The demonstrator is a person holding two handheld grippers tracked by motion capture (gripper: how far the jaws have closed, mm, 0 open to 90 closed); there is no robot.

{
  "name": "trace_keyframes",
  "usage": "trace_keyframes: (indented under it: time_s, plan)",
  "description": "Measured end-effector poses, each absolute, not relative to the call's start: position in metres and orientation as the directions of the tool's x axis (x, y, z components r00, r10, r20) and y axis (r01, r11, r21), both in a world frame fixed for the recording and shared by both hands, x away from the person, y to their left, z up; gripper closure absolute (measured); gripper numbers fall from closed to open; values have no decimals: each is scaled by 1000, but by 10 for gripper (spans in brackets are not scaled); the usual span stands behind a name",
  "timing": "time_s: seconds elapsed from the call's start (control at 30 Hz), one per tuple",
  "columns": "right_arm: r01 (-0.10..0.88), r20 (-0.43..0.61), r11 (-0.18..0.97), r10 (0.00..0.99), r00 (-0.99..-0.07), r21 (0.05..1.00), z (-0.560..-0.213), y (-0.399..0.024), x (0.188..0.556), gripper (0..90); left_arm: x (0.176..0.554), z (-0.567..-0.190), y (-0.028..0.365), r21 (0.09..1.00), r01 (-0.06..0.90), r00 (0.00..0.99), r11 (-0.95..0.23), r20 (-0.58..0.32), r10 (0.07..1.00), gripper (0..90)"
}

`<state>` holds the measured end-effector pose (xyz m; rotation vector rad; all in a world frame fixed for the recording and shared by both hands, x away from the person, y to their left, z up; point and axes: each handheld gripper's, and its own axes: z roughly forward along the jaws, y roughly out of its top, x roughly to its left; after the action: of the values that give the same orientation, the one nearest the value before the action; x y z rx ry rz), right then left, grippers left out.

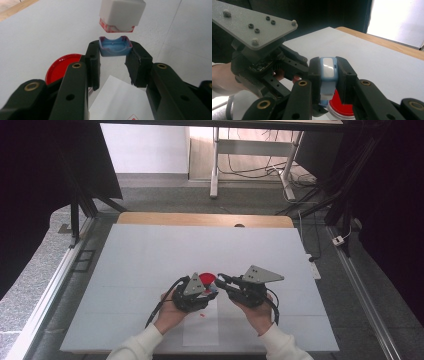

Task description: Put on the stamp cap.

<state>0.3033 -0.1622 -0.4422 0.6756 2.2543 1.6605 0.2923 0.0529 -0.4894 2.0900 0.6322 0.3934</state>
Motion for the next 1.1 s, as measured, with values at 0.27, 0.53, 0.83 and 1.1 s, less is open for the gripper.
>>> trace_keyframes:
  time_s: [0.27, 0.53, 0.83, 1.1]
  plan:
    - [237, 77, 242, 529, -845, 941, -445, -160, 304, 745, 292, -492, 51, 828, 287, 813, -482, 55, 579, 647]
    - [241, 69, 250, 546, -835, 938, -449, -155, 301, 750, 291, -492, 50, 828, 286, 815, -482, 54, 576, 647]
    - [239, 71, 216, 585, -808, 947, -452, -154, 299, 752, 290, -494, 48, 829, 279, 814, -485, 63, 577, 647]
    - [257, 101, 179, 602, -792, 950, -456, -152, 297, 751, 289, -493, 49, 830, 279, 810, -482, 67, 583, 647]
